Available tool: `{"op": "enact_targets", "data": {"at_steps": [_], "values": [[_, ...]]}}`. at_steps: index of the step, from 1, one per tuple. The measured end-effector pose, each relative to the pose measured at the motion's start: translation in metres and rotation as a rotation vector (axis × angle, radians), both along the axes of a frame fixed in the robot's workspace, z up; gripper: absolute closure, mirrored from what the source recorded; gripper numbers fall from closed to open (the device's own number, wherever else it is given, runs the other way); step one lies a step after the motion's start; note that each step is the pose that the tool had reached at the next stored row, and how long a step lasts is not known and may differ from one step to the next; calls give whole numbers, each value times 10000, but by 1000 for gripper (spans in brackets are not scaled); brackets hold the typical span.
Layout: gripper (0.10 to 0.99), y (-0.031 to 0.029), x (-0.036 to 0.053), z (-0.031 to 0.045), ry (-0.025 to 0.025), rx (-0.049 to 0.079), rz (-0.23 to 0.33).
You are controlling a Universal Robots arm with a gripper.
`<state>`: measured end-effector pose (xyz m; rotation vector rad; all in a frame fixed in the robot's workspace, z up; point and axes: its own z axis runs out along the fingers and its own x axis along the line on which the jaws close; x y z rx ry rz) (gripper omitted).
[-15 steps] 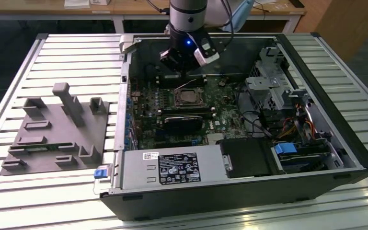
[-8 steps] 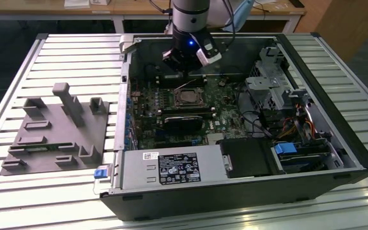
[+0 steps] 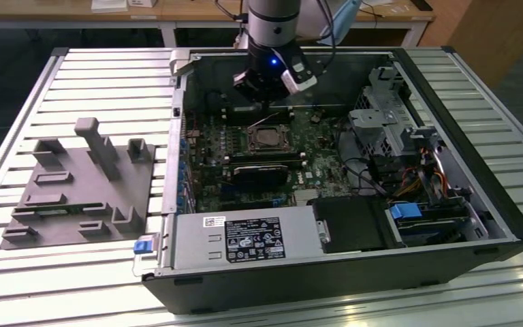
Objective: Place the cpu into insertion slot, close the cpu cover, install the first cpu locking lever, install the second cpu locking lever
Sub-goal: 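Install the first cpu locking lever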
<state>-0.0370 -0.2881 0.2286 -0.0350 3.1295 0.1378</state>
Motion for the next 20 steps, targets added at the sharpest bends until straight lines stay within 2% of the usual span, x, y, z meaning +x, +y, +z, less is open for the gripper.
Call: {"op": "enact_targets", "data": {"at_steps": [20], "values": [[969,17,116,-60,-1,2,-17]]}}
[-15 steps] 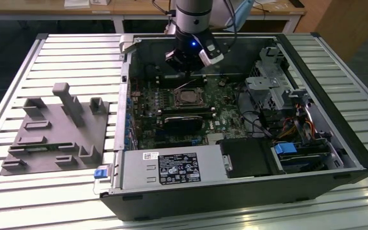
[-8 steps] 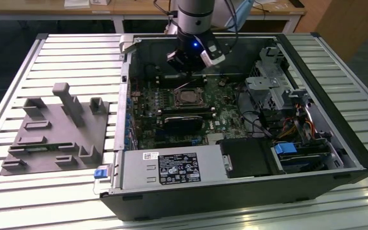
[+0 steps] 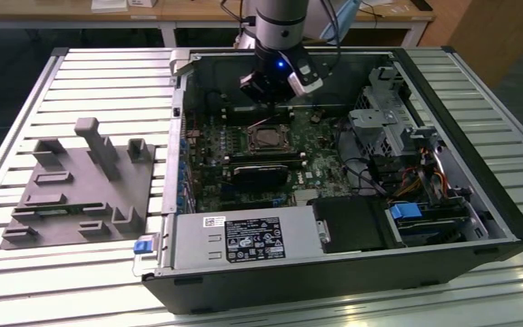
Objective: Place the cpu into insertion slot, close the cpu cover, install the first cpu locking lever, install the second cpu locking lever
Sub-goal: 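Install the first cpu locking lever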
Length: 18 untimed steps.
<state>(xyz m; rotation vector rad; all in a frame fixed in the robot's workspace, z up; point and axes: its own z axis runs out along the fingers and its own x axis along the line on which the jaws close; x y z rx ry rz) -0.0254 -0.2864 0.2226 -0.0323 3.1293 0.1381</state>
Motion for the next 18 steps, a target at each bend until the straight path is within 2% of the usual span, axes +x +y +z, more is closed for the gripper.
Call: {"op": "enact_targets", "data": {"at_steps": [18], "values": [[969,0,90,-120,12,-6,-1]]}}
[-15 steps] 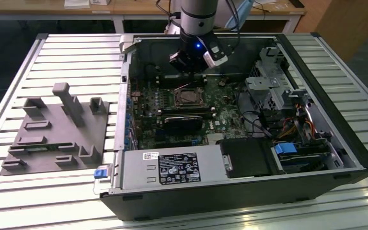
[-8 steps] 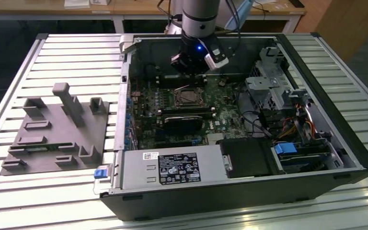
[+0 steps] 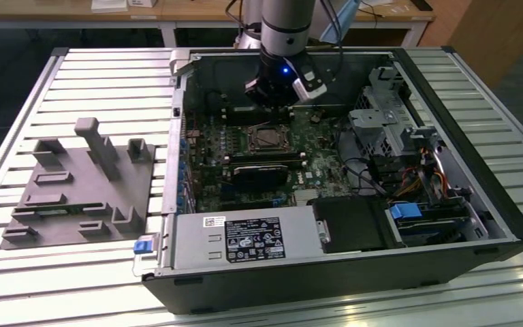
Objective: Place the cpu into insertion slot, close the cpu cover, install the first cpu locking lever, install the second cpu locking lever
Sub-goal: 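Install the first cpu locking lever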
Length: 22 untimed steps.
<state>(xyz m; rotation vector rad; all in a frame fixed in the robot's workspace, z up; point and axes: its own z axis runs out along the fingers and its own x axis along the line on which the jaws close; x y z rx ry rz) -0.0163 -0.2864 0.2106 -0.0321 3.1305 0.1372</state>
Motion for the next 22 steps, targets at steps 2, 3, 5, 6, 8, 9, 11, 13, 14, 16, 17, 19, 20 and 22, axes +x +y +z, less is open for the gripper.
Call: {"op": "enact_targets", "data": {"at_steps": [2,3,5,6,8,9,11,13,14,16,17,19,20,22], "values": [[969,0,4,-11,2,-5,1],[969,0,7,-17,3,-8,1],[969,0,15,-26,9,-16,1],[969,0,18,-31,13,-23,1],[969,0,26,-47,22,-37,0],[969,0,27,-51,24,-41,-1],[969,0,28,-62,27,-54,-2],[969,0,29,-75,32,-69,0],[969,1,30,-82,35,-75,0],[969,0,31,-96,40,-88,0],[969,1,32,-102,43,-95,0],[969,-1,32,-112,53,-116,0],[969,-1,33,-117,56,-126,0],[969,2,36,-132,46,-120,0]]}}
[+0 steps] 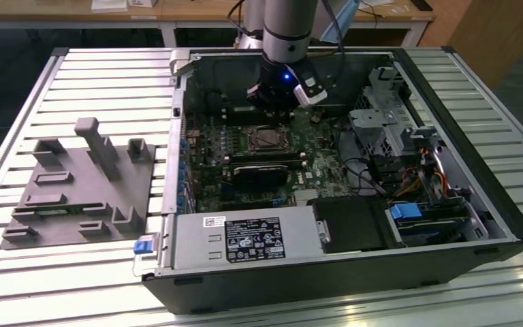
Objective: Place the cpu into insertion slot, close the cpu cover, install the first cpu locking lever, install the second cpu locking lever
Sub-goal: 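Install the first cpu locking lever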
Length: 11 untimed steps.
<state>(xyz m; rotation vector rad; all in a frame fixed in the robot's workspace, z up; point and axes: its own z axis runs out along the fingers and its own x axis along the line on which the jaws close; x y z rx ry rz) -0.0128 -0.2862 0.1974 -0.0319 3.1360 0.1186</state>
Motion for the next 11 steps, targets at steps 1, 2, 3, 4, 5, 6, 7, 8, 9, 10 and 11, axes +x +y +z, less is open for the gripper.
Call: {"op": "enact_targets", "data": {"at_steps": [1,2,3,4,5,6,7,8,9,10,11], "values": [[969,0,0,0,6,-13,0],[969,-1,0,2,8,-23,1],[969,-1,0,2,9,-25,0],[969,-2,0,3,9,-27,0],[969,-2,0,5,11,-31,0],[969,-2,0,10,10,-31,0],[969,-2,0,18,9,-30,0],[969,-1,0,28,8,-29,0],[969,-2,0,37,9,-30,0],[969,-1,0,40,9,-30,0],[969,-1,0,40,7,-33,1]]}}
